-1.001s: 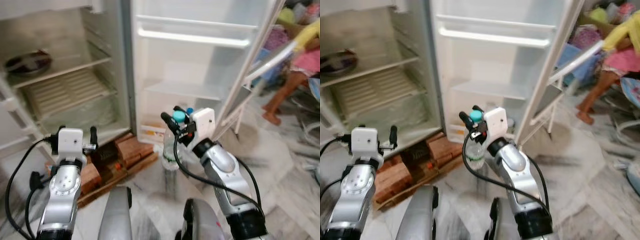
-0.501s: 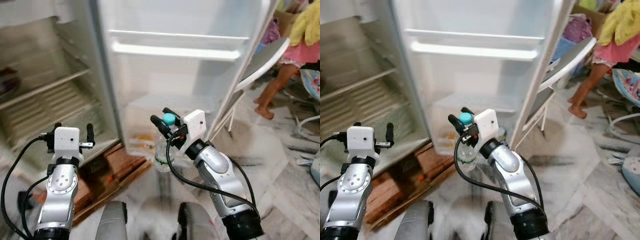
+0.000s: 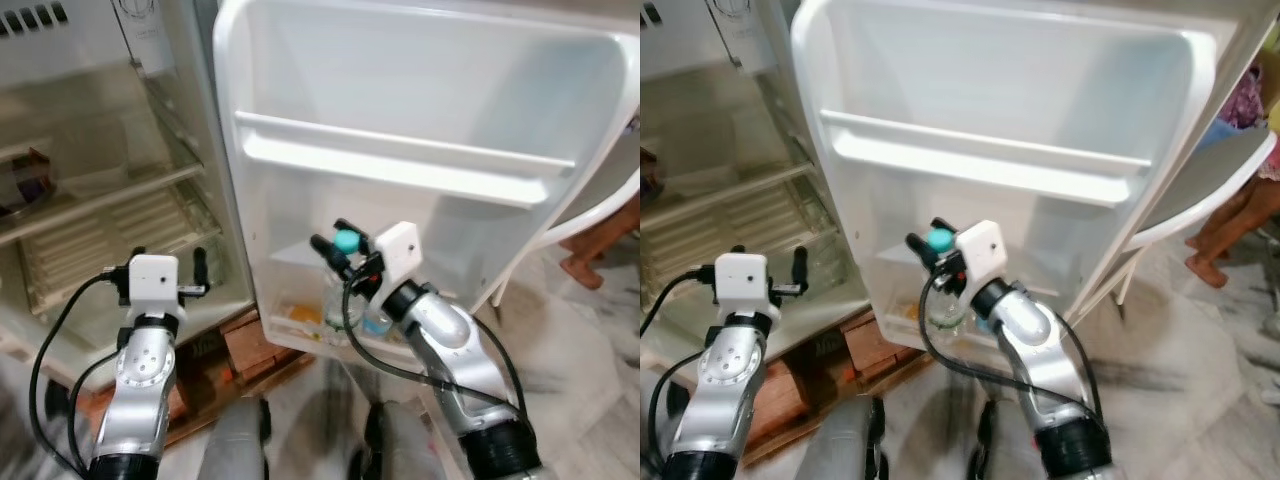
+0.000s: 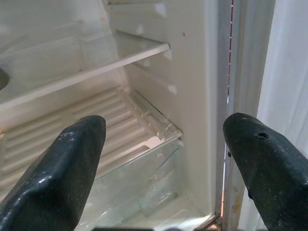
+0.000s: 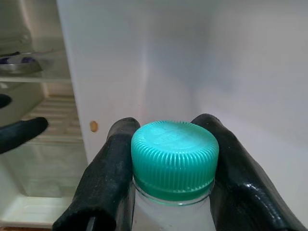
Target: Restocking fridge
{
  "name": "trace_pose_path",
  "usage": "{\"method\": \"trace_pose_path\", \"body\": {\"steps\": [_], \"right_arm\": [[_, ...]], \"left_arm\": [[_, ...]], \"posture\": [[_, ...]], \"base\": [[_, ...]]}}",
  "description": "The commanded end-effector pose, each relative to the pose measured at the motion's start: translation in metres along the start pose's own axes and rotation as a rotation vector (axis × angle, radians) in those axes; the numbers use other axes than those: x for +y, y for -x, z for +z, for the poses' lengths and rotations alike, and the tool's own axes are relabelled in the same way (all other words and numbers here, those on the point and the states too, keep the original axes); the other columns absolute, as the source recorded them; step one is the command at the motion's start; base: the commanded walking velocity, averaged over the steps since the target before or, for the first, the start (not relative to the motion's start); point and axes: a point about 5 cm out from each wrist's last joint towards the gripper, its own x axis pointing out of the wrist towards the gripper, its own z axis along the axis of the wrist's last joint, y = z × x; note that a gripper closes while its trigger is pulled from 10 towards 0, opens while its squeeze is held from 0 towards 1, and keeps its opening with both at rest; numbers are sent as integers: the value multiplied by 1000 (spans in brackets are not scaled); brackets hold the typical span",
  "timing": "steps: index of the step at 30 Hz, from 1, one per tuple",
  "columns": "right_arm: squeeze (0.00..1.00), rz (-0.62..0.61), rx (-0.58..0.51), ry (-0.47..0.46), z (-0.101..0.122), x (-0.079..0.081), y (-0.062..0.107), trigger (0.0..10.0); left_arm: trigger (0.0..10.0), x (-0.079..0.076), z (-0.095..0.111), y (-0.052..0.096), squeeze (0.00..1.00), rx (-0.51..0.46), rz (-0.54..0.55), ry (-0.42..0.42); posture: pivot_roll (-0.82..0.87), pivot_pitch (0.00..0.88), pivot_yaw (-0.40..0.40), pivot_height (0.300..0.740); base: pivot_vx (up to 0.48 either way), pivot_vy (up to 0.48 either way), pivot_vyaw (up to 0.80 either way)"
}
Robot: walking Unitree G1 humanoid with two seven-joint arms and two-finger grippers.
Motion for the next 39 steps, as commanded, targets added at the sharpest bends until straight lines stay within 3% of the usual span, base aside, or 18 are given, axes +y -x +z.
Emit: {"method": "trace_pose_path", "body": {"steps": [1,6,25,33,36,39], "right_arm": [[0,28,-37,-12,6,6,-3,10000],[0,42,-46,-8,8,8,-3,10000],[0,65,-60,4,9,9,-5,10000],[0,110,-71,70,11,11,-9,10000],[0,108,-93,144,15,3,-17,10000],[0,127,-117,213,20,2,-23,10000]], "left_arm": [[10000,5,-1,2,0,5,18,-10],[10000,6,-1,2,0,7,22,-9],[10000,13,-5,4,0,33,75,-35],[10000,21,-13,9,0,83,125,-85],[10000,26,-28,16,0,240,222,155],[10000,29,-27,17,0,211,203,98]], "posture": [[87,46,-28,635],[89,47,-27,626],[93,51,-29,496],[99,54,-29,491],[114,60,-31,491],[119,64,-32,491]], "base": [[0,0,0],[0,0,0],[0,0,0],[0,0,0],[0,0,0],[0,0,0]]}}
